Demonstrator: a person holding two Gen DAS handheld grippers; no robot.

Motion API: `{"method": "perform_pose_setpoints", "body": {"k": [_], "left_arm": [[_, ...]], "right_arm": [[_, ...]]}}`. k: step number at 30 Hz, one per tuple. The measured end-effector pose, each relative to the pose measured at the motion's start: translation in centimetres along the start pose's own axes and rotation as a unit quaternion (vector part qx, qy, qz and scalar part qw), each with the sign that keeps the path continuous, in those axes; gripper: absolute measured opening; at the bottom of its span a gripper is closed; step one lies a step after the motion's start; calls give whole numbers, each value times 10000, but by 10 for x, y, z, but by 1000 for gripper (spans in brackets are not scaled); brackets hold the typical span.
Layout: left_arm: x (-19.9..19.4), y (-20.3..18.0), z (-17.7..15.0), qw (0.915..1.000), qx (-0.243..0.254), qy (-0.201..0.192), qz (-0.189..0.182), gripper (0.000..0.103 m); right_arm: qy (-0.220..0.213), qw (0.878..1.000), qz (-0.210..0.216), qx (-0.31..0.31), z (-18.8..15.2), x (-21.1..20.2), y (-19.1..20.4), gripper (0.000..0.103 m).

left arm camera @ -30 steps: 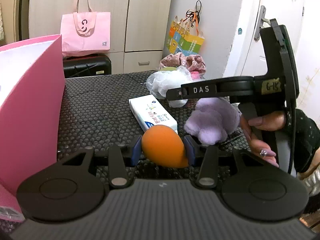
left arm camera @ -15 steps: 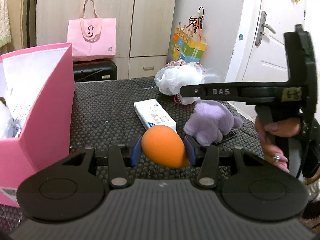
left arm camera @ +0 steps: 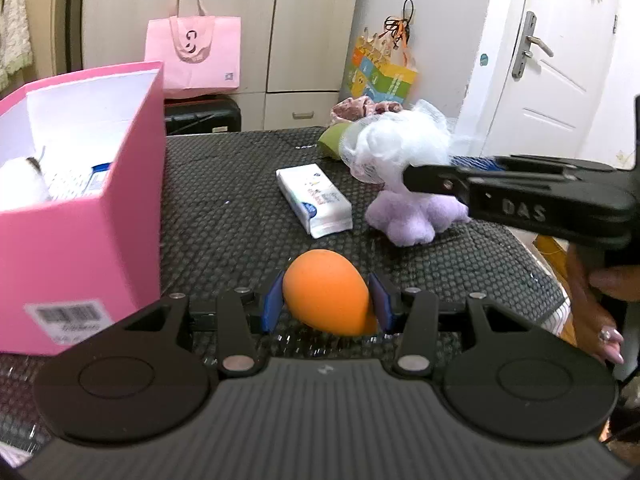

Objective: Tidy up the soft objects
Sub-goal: 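Carry the sponge in the left gripper while the right gripper carries the puff over the box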

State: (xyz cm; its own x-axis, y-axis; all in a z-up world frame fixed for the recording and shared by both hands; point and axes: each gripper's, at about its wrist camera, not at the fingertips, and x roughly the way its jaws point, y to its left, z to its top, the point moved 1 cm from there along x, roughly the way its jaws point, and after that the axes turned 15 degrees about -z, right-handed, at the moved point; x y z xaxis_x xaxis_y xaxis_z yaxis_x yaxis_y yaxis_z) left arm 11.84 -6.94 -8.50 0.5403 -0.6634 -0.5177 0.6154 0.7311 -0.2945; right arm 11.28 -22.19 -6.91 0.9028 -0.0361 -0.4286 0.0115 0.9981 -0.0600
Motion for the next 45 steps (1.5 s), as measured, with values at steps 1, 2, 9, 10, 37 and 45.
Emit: {"method": "perform_pose_setpoints", "body": {"k": [1,2,9,10,37,45], "left_arm": [[-2,-1,-1,10000,-1,2,18,46],[-5,-1,-2,10000,-2,4,38,46],[-24,3,-12,9999,-104,48,68,46],[-27,4,-14,9999,-119,52,87,46],[-119,44,-8,9988,-224,429,-73,44],[-166,51,28,9982,-48,543,-252,44]], "right_arm": [[-5,10000,11,-35,-2,-4,2,33],[-4,10000,29,-81,-3,-7,4,33],[81,9991,200,-360,-16,-28,22,33],[94,9989,223,-395,-18,-30,25,33],[683,9815,1687,-600,-18,-88,85,33],[1038,9663,2301,-503,14,-89,103,33]]}}
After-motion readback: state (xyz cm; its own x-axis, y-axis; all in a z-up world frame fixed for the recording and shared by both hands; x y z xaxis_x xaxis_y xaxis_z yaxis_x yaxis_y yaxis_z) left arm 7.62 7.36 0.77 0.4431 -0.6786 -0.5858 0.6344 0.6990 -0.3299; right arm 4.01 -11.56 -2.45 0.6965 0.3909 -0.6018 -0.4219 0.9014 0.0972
